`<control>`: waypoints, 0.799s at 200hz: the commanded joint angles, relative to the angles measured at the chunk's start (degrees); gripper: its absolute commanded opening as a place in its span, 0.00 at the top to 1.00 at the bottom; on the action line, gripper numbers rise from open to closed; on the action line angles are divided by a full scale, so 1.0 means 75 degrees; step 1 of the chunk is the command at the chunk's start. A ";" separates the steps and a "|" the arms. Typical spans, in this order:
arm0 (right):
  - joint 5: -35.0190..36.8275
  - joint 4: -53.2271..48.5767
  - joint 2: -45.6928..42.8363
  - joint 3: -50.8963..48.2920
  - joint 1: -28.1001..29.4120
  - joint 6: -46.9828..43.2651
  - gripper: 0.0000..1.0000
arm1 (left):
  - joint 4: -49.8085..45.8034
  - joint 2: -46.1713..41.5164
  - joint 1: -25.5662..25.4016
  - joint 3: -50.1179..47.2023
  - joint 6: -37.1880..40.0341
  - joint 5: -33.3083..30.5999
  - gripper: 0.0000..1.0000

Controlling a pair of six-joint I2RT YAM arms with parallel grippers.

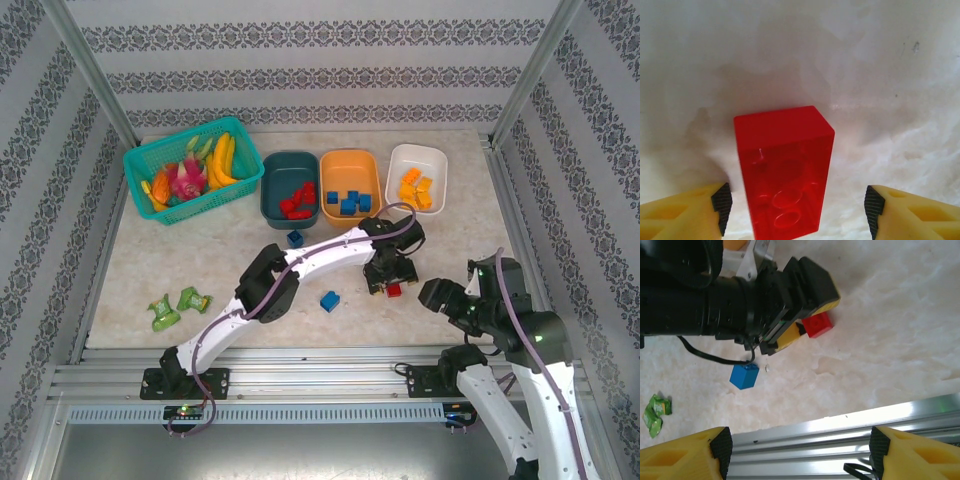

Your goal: Sort the legos into containers by color

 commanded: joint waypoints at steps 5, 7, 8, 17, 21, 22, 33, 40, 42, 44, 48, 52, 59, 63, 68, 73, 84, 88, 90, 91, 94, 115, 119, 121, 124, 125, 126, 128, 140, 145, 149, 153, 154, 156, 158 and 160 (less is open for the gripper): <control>-0.0371 -0.0191 -0.0179 -0.0116 0.0061 0.0117 0.25 | -0.0801 0.0144 -0.0187 0.0267 -0.0358 -0.0633 0.33; -0.0376 -0.0191 -0.0185 -0.0114 0.0068 0.0116 0.25 | -0.0812 0.0152 -0.0188 0.0269 -0.0359 -0.0674 0.35; -0.0377 -0.0191 -0.0188 -0.0108 0.0069 0.0116 0.25 | -0.0820 0.0156 -0.0188 0.0268 -0.0359 -0.0689 0.35; -0.0381 -0.0191 -0.0203 -0.0093 0.0063 0.0087 0.25 | -0.0878 0.0182 -0.0194 0.0282 -0.0387 -0.0814 0.39; -0.0373 -0.0191 -0.0203 -0.0078 0.0068 0.0075 0.25 | -0.0886 0.0195 -0.0200 0.0298 -0.0383 -0.0861 0.41; -0.0369 -0.0191 -0.0203 -0.0072 0.0069 0.0072 0.25 | -0.0886 0.0206 -0.0200 0.0300 -0.0383 -0.0876 0.41; -0.0367 -0.0188 -0.0197 -0.0029 0.0070 0.0034 0.25 | -0.0931 0.0268 -0.0194 0.0348 -0.0383 -0.0942 0.45; -0.0355 -0.0178 -0.0181 -0.0015 0.0067 0.0009 0.25 | -0.1001 0.0335 -0.0200 0.0410 -0.0372 -0.0984 0.46; -0.0360 -0.0170 -0.0180 -0.0013 0.0063 -0.0005 0.25 | -0.1015 0.0355 -0.0200 0.0440 -0.0371 -0.1002 0.47; -0.0341 -0.0168 -0.0174 -0.0012 0.0069 -0.0011 0.25 | -0.1036 0.0372 -0.0200 0.0462 -0.0362 -0.1012 0.47; -0.0338 -0.0154 -0.0168 -0.0008 0.0070 -0.0024 0.25 | -0.1071 0.0416 -0.0201 0.0506 -0.0356 -0.1031 0.49; -0.0338 -0.0146 -0.0158 -0.0002 0.0067 -0.0024 0.25 | -0.1113 0.0464 -0.0200 0.0548 -0.0349 -0.1039 0.49; -0.0335 -0.0115 -0.0152 0.0004 0.0070 -0.0037 0.25 | -0.1202 0.0546 -0.0200 0.0641 -0.0331 -0.1055 0.50; -0.0332 -0.0090 -0.0135 0.0004 0.0070 -0.0026 0.25 | -0.1271 0.0585 -0.0200 0.0682 -0.0316 -0.1089 0.50; -0.0338 -0.0064 -0.0116 0.0023 0.0070 -0.0025 0.25 | -0.1333 0.0623 -0.0200 0.0744 -0.0309 -0.1127 0.50; -0.0342 -0.0035 -0.0100 0.0027 0.0070 -0.0025 0.25 | -0.1395 0.0639 -0.0200 0.0768 -0.0290 -0.1166 0.51; -0.0339 -0.0004 -0.0070 0.0065 0.0070 -0.0035 0.25 | -0.1440 0.0640 -0.0200 0.0754 -0.0300 -0.1284 0.53; -0.0351 0.0008 -0.0054 0.0069 0.0059 -0.0047 0.25 | -0.1440 0.0629 -0.0200 0.0741 -0.0273 -0.1311 0.57; -0.0336 0.0017 -0.0052 0.0073 0.0065 -0.0057 0.25 | -0.1426 0.0628 -0.0200 0.0737 -0.0256 -0.1318 0.59; -0.0333 0.0024 -0.0051 0.0079 0.0067 -0.0059 0.25 | -0.1420 0.0628 -0.0200 0.0736 -0.0249 -0.1327 0.59; -0.0343 0.0028 -0.0041 0.0077 0.0064 -0.0063 0.25 | -0.1410 0.0622 -0.0195 0.0735 -0.0237 -0.1344 0.60; -0.0397 0.0081 -0.0004 0.0075 0.0070 -0.0150 0.25 | -0.1356 0.0557 -0.0194 0.0741 -0.0129 -0.1443 0.68; -0.0432 0.0121 -0.0014 0.0058 0.0064 -0.0165 0.25 | -0.1359 0.0542 -0.0194 0.0744 -0.0089 -0.1470 0.70; -0.0470 0.0145 -0.0027 0.0055 0.0069 -0.0174 0.25 | -0.1356 0.0536 -0.0192 0.0746 -0.0081 -0.1490 0.71; -0.0516 0.0189 -0.0035 0.0042 0.0064 -0.0180 0.25 | -0.1362 0.0499 -0.0195 0.0747 -0.0053 -0.1524 0.71; -0.0541 0.0204 -0.0037 0.0035 0.0067 -0.0185 0.25 | -0.1365 0.0481 -0.0191 0.0741 -0.0042 -0.1541 0.71; -0.0565 0.0218 -0.0044 0.0031 0.0069 -0.0187 0.25 | -0.1372 0.0473 -0.0190 0.0738 -0.0037 -0.1562 0.72; -0.0603 0.0245 -0.0049 0.0019 0.0067 -0.0189 0.25 | -0.1391 0.0460 -0.0189 0.0745 -0.0015 -0.1592 0.72; -0.0925 0.0503 -0.0109 -0.0042 0.0060 -0.0211 0.24 | -0.1486 0.0280 -0.0188 0.0744 0.0088 -0.1820 0.72; -0.1071 0.0599 -0.0129 -0.0052 0.0056 -0.0213 0.24 | -0.1521 0.0181 -0.0162 0.0742 0.0156 -0.1907 0.72; -0.1169 0.0666 -0.0143 -0.0049 0.0062 -0.0213 0.24 | -0.1565 0.0106 -0.0145 0.0735 0.0213 -0.1966 0.72; -0.1261 0.0750 -0.0155 -0.0039 0.0059 -0.0213 0.24 | -0.1589 0.0011 -0.0122 0.0722 0.0266 -0.2010 0.72; -0.1288 0.0772 -0.0156 -0.0035 0.0059 -0.0213 0.24 | -0.1589 -0.0014 -0.0108 0.0723 0.0282 -0.2019 0.72; -0.1329 0.0823 -0.0171 -0.0033 0.0061 -0.0213 0.24 | -0.1607 -0.0063 -0.0086 0.0706 0.0326 -0.2043 0.72; -0.1383 0.0868 -0.0178 -0.0023 0.0053 -0.0213 0.24 | -0.1617 -0.0104 -0.0066 0.0695 0.0363 -0.2064 0.72; -0.1420 0.0929 -0.0185 -0.0012 0.0060 -0.0207 0.24 | -0.1620 -0.0144 -0.0046 0.0681 0.0387 -0.2078 0.72</control>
